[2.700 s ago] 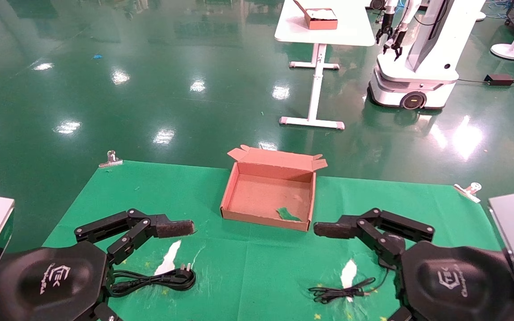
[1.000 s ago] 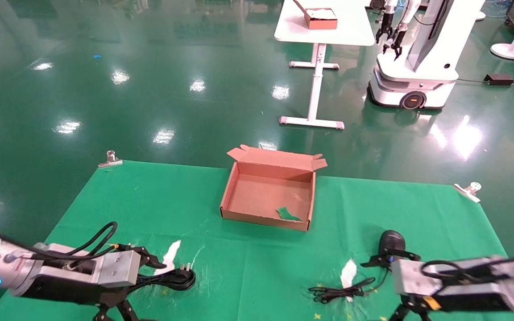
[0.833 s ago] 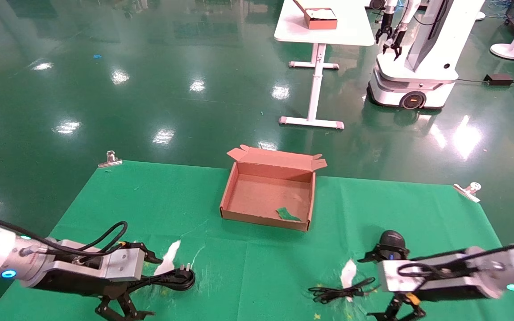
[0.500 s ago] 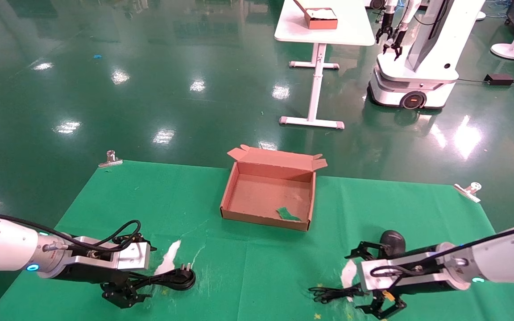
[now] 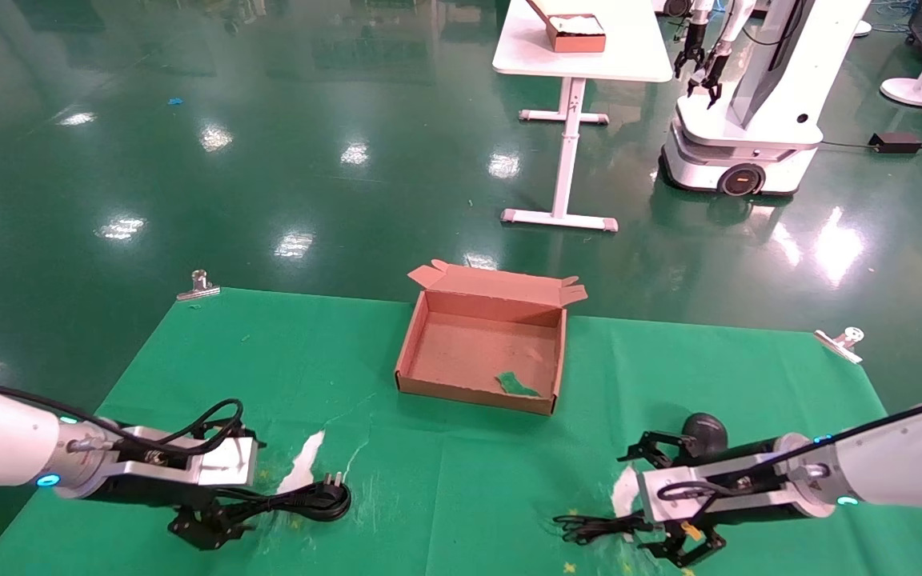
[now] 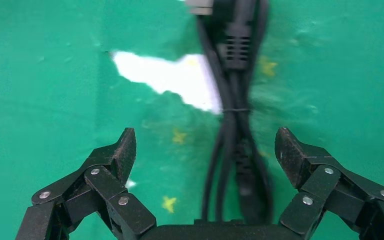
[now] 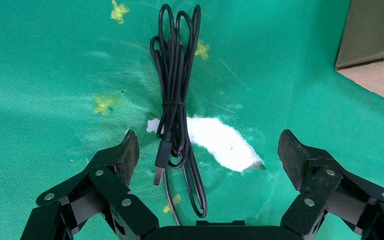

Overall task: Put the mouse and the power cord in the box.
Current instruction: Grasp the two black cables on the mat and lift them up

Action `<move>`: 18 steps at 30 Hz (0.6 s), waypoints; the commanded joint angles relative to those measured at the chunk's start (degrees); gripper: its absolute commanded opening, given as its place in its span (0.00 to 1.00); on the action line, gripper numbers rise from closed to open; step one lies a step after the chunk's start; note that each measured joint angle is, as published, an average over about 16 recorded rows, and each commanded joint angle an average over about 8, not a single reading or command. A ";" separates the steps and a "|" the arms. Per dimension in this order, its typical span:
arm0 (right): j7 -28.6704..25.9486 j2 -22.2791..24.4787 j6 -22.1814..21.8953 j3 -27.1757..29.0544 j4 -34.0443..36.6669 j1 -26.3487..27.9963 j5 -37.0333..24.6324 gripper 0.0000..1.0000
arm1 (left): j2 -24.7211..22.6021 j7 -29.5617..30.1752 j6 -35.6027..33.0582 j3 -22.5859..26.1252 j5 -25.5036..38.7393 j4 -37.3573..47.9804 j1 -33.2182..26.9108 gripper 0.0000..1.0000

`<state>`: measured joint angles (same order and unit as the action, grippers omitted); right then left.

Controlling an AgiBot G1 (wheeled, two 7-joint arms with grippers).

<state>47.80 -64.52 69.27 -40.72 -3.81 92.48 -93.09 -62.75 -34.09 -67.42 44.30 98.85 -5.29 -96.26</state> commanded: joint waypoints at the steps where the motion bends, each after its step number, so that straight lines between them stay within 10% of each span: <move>1: 0.53 -0.24 -0.17 -0.07 0.75 0.24 -0.14 0.00 | 0.11 -0.75 -0.44 0.06 0.09 0.52 -0.31 0.02; 18: 0.44 -0.09 -0.07 -0.05 0.42 0.16 -0.04 0.00 | 0.20 -0.56 -0.56 0.00 -0.02 0.22 -0.22 0.00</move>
<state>48.25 -64.62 69.19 -40.77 -3.37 92.65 -93.14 -62.55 -34.66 -67.97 44.30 98.84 -5.04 -96.49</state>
